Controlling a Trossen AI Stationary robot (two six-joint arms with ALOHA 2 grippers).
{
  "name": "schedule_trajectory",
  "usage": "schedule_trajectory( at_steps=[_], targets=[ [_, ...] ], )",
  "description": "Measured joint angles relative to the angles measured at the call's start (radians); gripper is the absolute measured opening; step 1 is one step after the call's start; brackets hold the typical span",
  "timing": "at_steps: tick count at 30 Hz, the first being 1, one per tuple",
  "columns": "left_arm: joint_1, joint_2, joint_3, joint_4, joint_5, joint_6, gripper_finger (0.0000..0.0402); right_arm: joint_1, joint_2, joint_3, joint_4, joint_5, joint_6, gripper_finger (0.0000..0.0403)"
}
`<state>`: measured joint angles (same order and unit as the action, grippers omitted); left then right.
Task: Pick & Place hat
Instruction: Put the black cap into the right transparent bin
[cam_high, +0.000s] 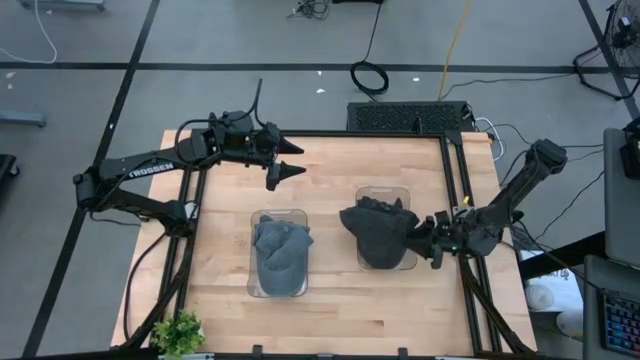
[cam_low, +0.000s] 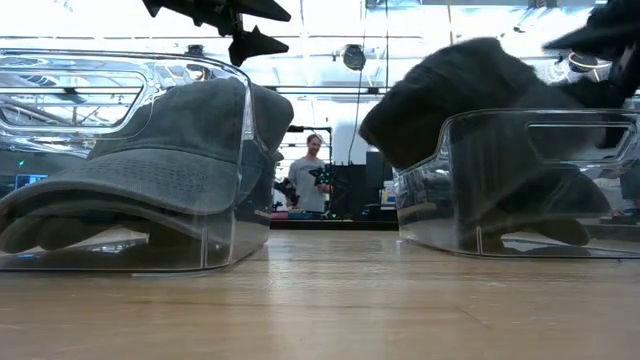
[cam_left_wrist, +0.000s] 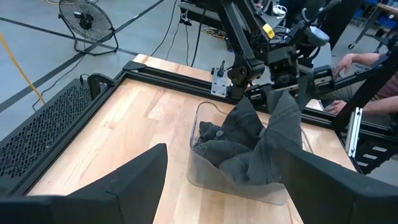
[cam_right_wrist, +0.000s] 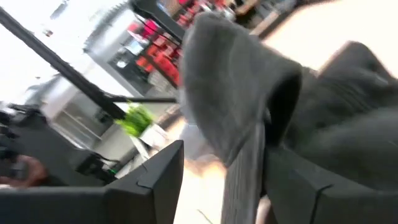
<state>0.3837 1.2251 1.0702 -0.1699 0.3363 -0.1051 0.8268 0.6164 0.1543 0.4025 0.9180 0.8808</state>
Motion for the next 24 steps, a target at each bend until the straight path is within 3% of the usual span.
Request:
schedule_trajectory(
  at_steps=[5,16,24],
  targets=[
    [0.0,0.0,0.0,-0.008,0.0,0.002,0.0306,0.0,-0.091,0.0,-0.25,0.026,0.132,0.0188],
    [-0.001,0.0,0.0,-0.028,0.0,0.005,0.0306,0.0,-0.332,0.0,-0.423,0.119,0.115,0.0187],
    [-0.03,0.0,0.0,-0.032,0.001,0.02,0.0306,0.0,-0.414,0.0,-0.429,0.459,-0.068,0.0187]
  ],
)
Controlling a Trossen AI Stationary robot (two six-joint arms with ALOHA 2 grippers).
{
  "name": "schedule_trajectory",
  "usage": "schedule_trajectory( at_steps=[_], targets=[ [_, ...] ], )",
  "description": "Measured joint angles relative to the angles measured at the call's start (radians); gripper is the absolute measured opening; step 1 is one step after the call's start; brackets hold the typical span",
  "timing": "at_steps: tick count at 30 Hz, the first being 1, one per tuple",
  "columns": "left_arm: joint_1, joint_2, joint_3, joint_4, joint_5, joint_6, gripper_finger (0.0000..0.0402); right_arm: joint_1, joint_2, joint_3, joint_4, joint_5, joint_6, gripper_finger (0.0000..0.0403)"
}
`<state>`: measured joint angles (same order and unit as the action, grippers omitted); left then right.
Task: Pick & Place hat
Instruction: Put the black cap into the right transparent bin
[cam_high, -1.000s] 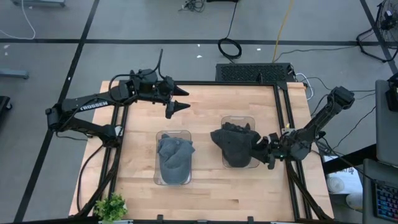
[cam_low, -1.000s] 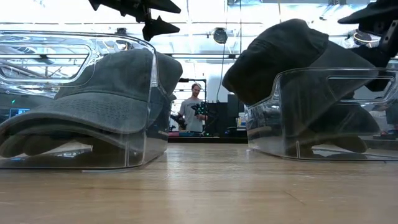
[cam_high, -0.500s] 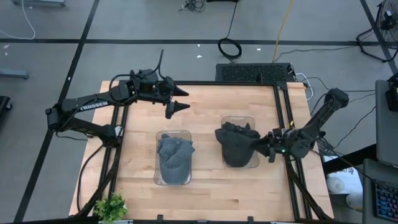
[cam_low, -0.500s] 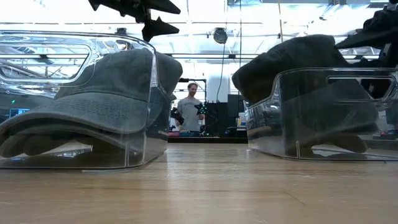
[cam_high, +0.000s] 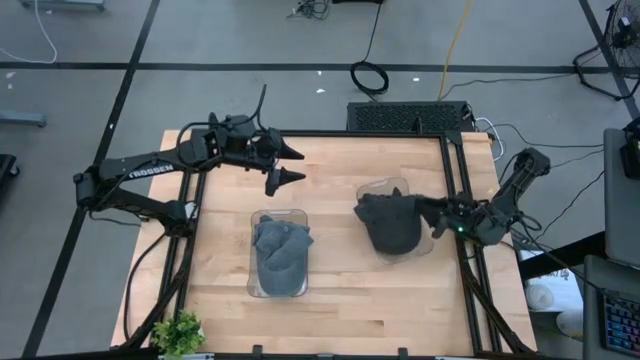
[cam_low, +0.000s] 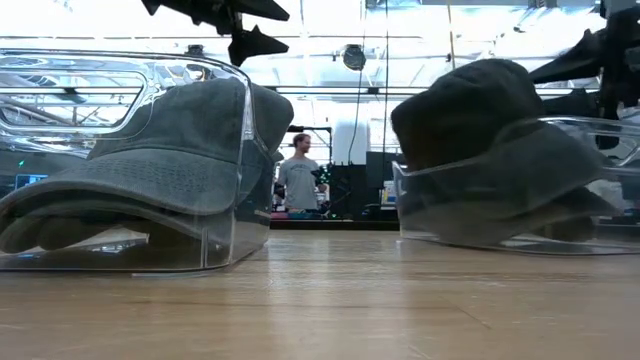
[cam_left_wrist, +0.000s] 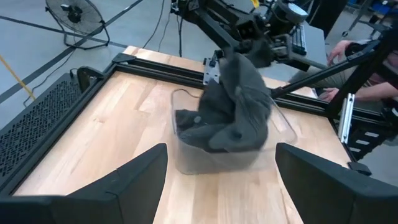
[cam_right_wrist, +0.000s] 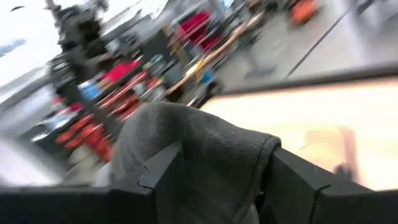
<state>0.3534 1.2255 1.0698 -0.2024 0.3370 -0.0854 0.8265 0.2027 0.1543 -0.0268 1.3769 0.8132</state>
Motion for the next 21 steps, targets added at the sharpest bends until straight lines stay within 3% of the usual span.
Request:
schedule_trajectory(
  at_steps=[4,10,13,21],
  targets=[
    [-0.017,0.0,0.0,-0.002,0.0,0.014,0.0306,0.0,-0.004,0.0,0.0,0.098,-0.04,0.0187],
    [-0.023,0.0,0.0,-0.003,0.0,0.028,0.0306,0.0,-0.002,0.0,0.0,-0.053,-0.044,0.0187],
    [-0.023,0.0,0.0,-0.003,-0.001,0.029,0.0306,0.0,-0.001,0.0,0.0,-0.069,-0.044,0.0196],
    [-0.023,0.0,0.0,-0.003,-0.028,0.028,0.0306,-0.001,-0.002,0.0,0.003,-0.013,-0.006,0.0297]
  ],
)
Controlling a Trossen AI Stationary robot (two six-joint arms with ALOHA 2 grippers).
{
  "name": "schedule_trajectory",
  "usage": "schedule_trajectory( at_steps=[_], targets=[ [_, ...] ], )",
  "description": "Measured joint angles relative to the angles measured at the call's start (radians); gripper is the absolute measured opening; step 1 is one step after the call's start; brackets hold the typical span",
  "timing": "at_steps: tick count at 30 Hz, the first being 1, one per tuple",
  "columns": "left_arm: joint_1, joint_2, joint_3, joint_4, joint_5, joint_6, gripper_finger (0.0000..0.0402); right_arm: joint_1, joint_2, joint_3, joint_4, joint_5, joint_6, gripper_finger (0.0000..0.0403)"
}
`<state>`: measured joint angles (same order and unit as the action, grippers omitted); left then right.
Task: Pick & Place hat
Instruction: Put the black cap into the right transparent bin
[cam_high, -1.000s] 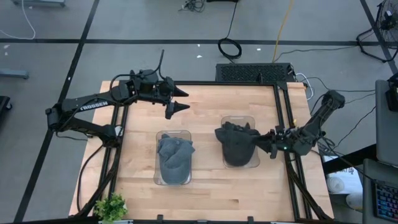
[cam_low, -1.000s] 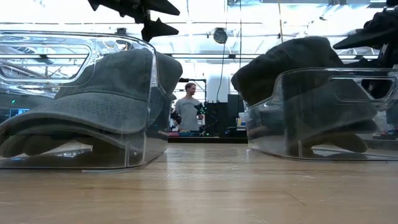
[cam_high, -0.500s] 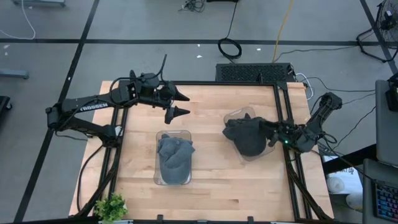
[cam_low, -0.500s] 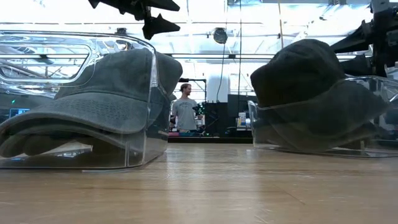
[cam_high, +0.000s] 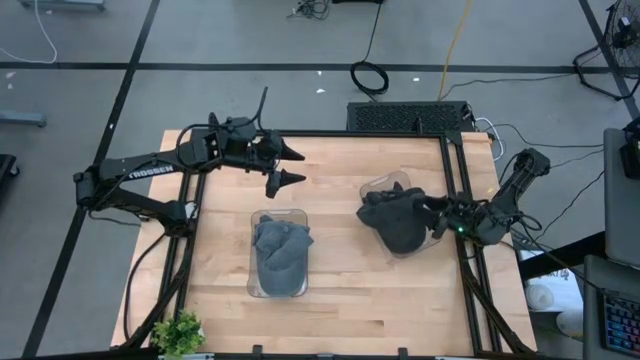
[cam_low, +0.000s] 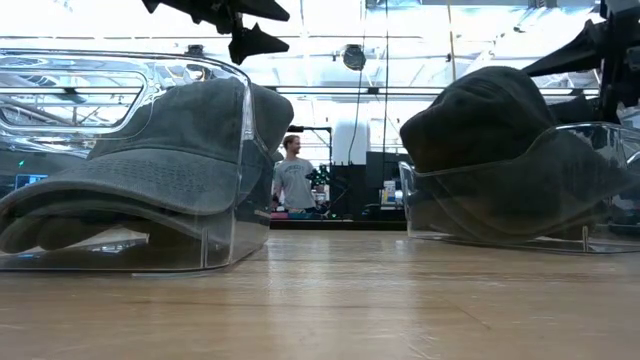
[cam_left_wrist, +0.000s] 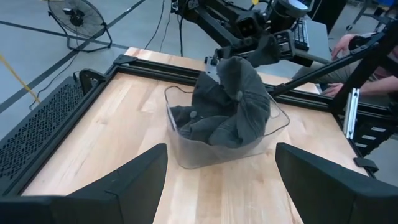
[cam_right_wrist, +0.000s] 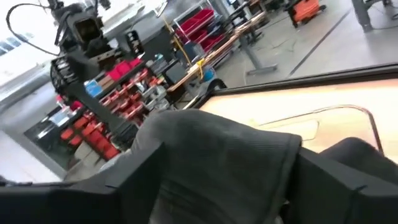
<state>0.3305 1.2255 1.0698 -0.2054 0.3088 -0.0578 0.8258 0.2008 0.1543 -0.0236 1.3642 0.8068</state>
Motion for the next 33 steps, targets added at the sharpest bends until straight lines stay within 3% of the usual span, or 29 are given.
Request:
schedule_trajectory(
  at_steps=[4,8,12,24,33],
  targets=[
    [0.0,0.0,0.0,0.0,0.0,-0.003,0.0306,-0.001,0.0,0.0,0.033,0.072,-0.015,0.0348],
    [0.0,0.0,0.0,0.0,0.0,-0.003,0.0306,-0.001,0.0,0.0,0.103,0.206,-0.144,0.0374],
    [0.0,0.0,0.0,0.0,0.0,-0.008,0.0306,-0.071,-0.003,0.0,0.189,0.202,-0.271,0.038],
    [0.0,0.0,0.0,-0.003,-0.008,-0.018,0.0306,-0.1,0.021,0.0,0.236,-0.182,-0.102,0.038],
    [0.0,0.0,0.0,-0.003,-0.016,-0.021,0.0306,-0.1,0.116,0.022,0.178,-0.192,-0.028,0.0378]
  ],
)
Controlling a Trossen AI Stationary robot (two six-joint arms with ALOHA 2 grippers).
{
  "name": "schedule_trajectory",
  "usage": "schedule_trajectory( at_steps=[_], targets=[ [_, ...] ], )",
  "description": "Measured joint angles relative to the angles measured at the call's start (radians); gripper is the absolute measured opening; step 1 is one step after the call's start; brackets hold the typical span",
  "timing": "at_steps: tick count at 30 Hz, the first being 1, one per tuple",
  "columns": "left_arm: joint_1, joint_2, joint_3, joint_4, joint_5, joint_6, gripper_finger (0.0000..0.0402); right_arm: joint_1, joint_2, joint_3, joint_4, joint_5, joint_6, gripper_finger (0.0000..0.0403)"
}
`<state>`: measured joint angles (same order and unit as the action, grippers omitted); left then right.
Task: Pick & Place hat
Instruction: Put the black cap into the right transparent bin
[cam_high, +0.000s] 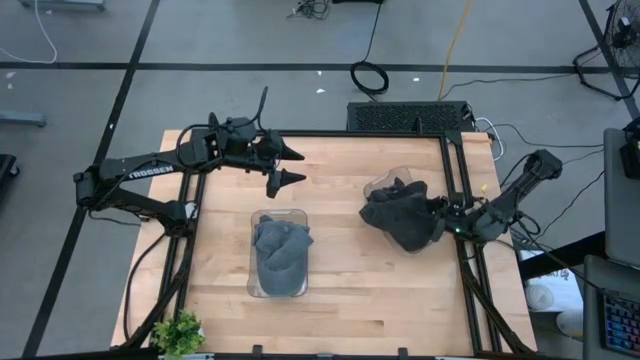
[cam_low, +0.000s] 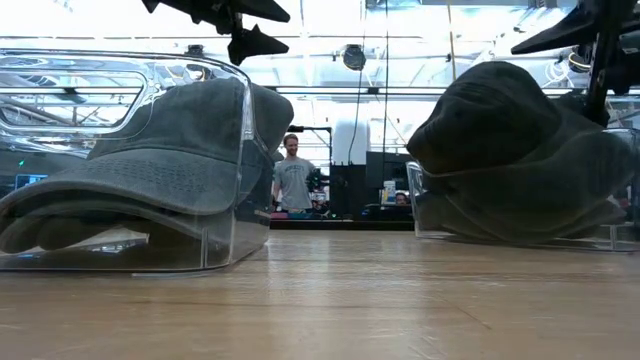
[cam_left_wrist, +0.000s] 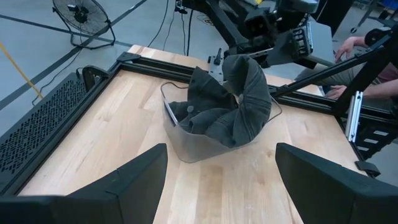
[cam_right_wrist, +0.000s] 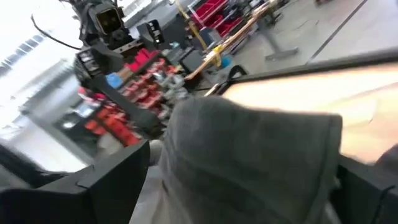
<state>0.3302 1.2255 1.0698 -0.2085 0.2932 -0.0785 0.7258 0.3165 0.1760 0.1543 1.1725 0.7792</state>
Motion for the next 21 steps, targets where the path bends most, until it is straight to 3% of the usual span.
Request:
schedule_trajectory(
  at_steps=[6,12,16,21],
  targets=[
    [0.0,0.0,0.0,0.0,-0.001,-0.009,0.0306,-0.033,0.124,0.248,-0.367,0.024,0.025,0.0377],
    [0.0,0.0,0.0,-0.004,-0.001,-0.01,0.0306,-0.159,0.269,0.551,-0.904,-0.105,0.215,0.0377],
    [0.0,0.0,0.0,-0.006,-0.001,-0.007,0.0306,-0.295,0.363,0.643,-1.132,-0.294,0.34,0.0377],
    [0.0,0.0,0.0,-0.006,-0.001,0.001,0.0306,-0.438,0.469,0.651,-1.175,-0.665,0.321,0.0377]
  ],
)
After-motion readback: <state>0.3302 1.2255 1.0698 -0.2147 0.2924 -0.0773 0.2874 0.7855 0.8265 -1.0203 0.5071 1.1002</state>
